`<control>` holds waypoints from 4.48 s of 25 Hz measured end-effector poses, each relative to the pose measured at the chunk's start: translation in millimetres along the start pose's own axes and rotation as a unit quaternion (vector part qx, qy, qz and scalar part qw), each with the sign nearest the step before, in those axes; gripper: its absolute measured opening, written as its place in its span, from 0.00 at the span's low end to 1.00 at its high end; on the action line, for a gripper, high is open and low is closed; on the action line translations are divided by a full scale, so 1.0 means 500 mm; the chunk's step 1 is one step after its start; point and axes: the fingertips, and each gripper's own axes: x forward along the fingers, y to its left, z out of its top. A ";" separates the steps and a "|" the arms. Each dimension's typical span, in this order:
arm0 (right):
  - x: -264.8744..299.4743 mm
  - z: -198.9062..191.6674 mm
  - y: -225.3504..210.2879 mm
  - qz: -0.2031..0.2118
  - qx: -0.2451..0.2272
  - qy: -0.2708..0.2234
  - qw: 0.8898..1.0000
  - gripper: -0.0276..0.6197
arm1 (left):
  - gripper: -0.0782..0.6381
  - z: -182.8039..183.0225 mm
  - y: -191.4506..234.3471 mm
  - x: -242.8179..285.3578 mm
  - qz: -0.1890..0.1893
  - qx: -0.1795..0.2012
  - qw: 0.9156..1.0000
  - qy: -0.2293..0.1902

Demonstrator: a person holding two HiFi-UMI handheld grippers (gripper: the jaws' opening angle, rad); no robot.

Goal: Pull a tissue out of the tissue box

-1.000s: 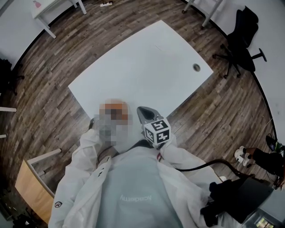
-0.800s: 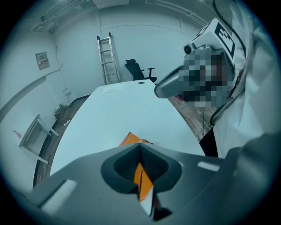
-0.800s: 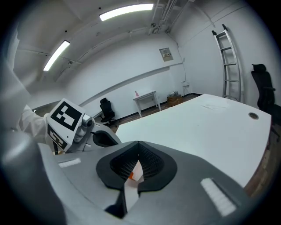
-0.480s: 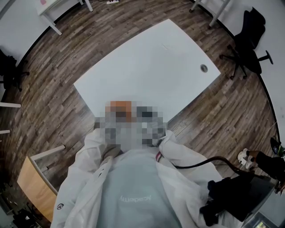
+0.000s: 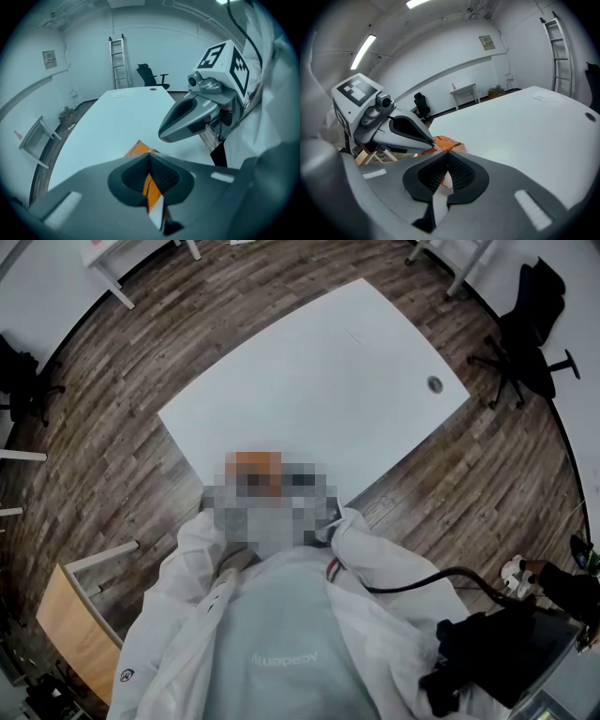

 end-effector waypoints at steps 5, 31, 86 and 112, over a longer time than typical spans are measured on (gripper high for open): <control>0.012 -0.011 0.006 0.006 -0.004 0.011 1.000 0.05 | 0.11 0.001 0.000 -0.002 -0.001 -0.002 1.000 0.000; 0.048 -0.033 0.024 0.035 -0.013 0.043 0.998 0.05 | 0.11 0.005 -0.007 -0.008 -0.013 -0.008 1.000 0.006; 0.066 -0.062 0.026 0.001 -0.088 0.101 0.991 0.12 | 0.11 -0.001 -0.015 -0.012 -0.019 -0.021 1.000 0.007; 0.060 -0.081 0.001 -0.016 -0.075 0.109 0.991 0.12 | 0.11 0.017 0.014 -0.061 0.012 -0.025 1.000 -0.011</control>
